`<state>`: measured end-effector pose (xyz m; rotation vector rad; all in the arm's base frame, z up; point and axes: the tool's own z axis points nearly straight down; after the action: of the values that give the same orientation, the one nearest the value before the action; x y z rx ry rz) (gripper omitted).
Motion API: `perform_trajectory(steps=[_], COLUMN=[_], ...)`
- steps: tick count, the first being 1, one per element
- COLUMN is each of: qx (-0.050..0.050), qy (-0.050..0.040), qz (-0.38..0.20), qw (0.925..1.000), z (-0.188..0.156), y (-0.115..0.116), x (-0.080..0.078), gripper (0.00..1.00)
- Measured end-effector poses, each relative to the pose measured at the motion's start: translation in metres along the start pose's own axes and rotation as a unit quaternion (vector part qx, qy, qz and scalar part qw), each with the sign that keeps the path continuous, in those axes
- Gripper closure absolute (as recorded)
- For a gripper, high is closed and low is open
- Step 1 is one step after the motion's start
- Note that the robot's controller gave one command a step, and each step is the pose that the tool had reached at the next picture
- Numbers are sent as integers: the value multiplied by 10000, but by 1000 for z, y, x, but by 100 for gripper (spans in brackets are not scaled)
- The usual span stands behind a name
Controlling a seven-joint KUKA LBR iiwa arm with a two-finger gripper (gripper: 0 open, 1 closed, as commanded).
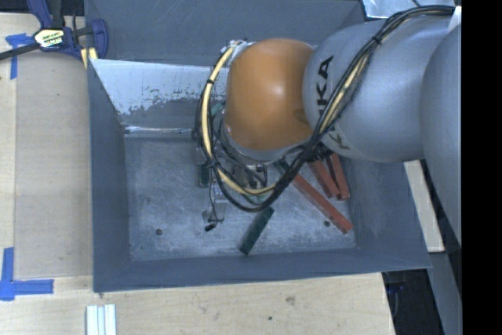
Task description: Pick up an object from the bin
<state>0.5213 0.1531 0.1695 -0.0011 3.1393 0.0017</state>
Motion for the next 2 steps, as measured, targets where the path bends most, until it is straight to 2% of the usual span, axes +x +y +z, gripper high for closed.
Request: perform_trajectory(steps=[1, 2], qx=[17, -1], qy=[13, -12], qz=[743, 724], qw=[9972, 9974], z=[103, 99], y=[-67, -63], x=[-54, -54], gripper=[0, 100])
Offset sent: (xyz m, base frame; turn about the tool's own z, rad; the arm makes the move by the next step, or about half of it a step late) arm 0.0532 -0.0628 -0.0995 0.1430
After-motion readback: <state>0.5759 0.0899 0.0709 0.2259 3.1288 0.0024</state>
